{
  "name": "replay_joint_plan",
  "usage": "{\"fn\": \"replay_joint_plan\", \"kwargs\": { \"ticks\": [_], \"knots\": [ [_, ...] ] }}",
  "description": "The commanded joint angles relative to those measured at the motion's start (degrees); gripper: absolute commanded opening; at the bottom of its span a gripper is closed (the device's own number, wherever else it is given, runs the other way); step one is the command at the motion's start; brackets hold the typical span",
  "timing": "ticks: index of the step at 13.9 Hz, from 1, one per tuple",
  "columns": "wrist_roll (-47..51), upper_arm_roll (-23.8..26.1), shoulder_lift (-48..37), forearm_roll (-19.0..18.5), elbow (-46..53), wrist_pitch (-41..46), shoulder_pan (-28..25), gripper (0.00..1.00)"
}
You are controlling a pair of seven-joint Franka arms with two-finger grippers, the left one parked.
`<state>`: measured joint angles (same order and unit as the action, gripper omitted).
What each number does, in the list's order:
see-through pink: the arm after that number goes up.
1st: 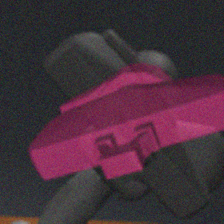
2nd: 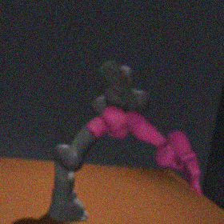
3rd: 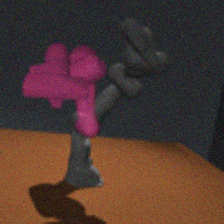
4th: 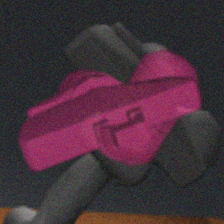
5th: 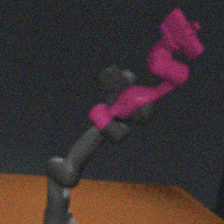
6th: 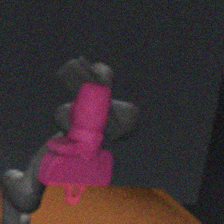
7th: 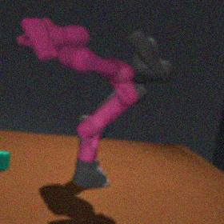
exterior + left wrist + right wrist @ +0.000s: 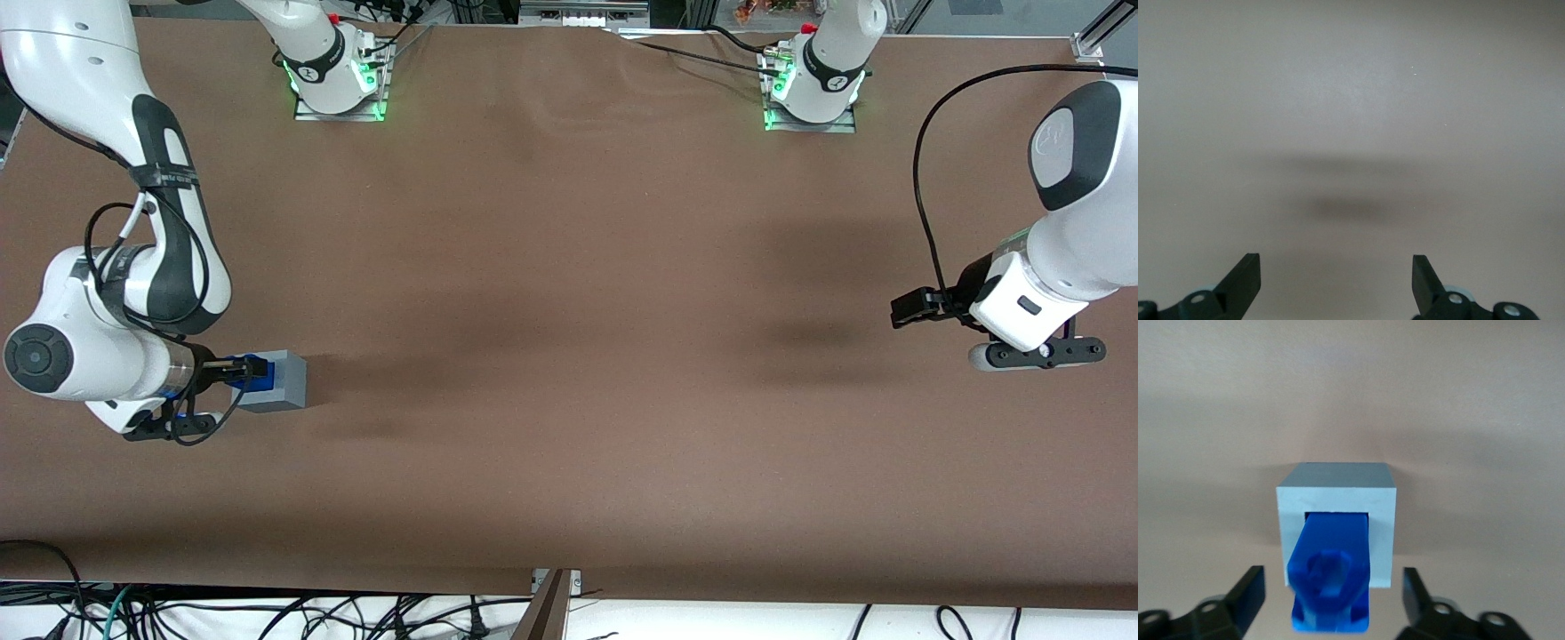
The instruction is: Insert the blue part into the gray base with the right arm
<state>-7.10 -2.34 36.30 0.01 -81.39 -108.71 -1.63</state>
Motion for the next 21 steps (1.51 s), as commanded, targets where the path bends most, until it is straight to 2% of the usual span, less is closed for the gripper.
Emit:
{"fn": "replay_joint_plan", "kwargs": {
  "ticks": [1, 6, 9, 10, 11, 13, 15, 21],
  "knots": [
    [-0.19, 0.67, -4.99, -0.27, -0.17, 5.33, 0.14, 0.99],
    [0.77, 0.94, -18.61, -0.01, -0.17, 22.02, -0.04, 0.99],
    [2.43, 0.94, -25.74, 0.17, -2.18, 26.35, -0.13, 0.99],
    [4.18, 0.85, -27.41, 0.25, -3.93, 25.75, -0.21, 0.99],
    [5.24, 1.02, -31.43, 0.34, -9.86, 22.17, -0.22, 0.99],
    [5.52, 1.11, -38.99, 0.52, -22.87, 9.89, 0.57, 0.99],
    [4.91, 1.20, -40.26, -0.36, -22.77, 5.28, 2.07, 0.99],
    [4.99, 1.20, -37.98, -0.19, -18.47, 13.51, 1.81, 0.99]
  ]
}}
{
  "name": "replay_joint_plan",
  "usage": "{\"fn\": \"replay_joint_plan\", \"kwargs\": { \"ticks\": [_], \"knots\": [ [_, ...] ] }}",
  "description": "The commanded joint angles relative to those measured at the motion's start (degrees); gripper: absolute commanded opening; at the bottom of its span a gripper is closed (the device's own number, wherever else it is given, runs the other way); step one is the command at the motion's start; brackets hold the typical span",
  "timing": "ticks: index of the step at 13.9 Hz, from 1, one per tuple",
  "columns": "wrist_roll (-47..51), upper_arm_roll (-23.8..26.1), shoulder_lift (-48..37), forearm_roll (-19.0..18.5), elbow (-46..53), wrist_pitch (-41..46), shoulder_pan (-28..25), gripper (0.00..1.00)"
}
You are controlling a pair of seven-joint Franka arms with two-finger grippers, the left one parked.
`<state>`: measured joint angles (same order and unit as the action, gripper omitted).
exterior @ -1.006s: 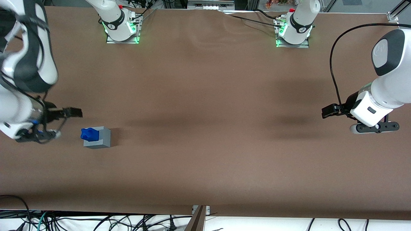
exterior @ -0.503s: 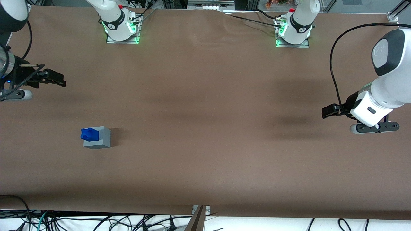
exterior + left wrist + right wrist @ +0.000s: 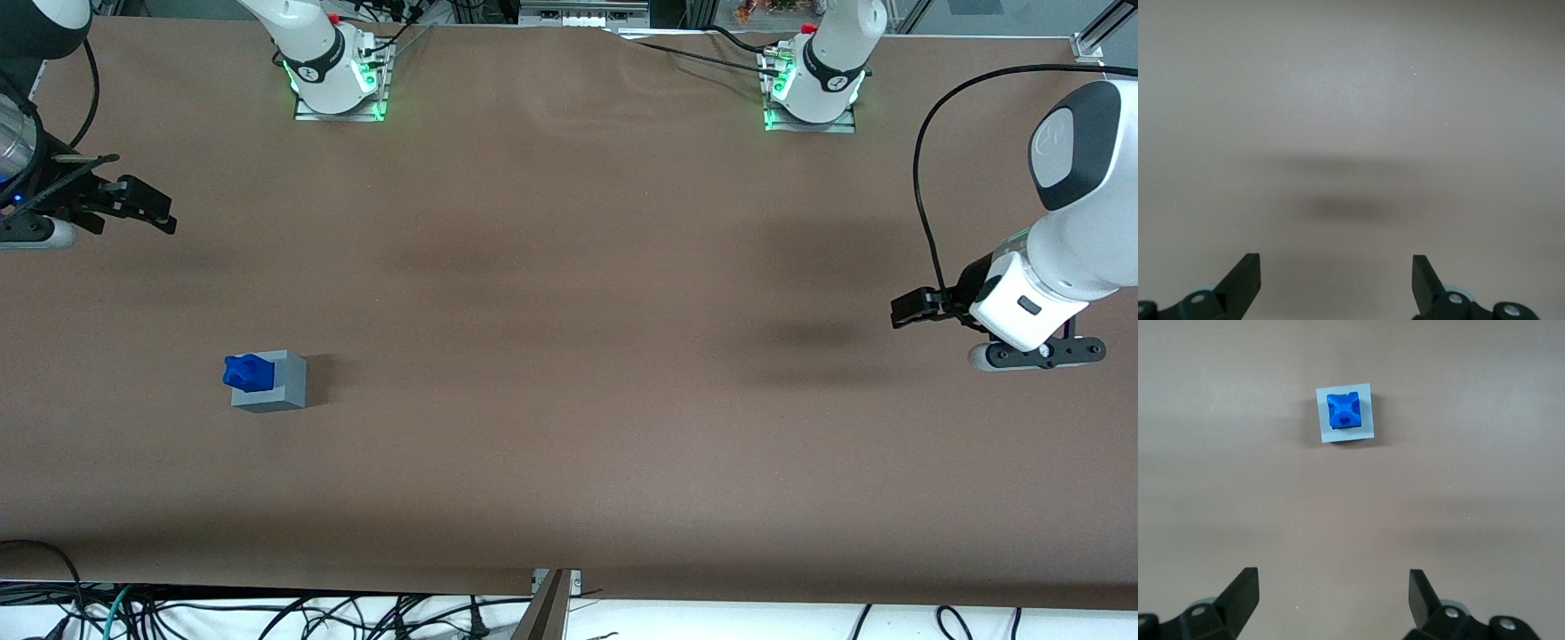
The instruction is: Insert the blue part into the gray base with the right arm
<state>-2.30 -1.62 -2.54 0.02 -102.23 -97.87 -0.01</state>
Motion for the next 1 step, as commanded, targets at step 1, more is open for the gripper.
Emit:
{"fn": "replay_joint_plan", "kwargs": {
  "ticks": [1],
  "knots": [
    [0.11, 0.48, 1.83, -0.19, 3.95, 3.56, 0.19, 0.99]
  ]
}}
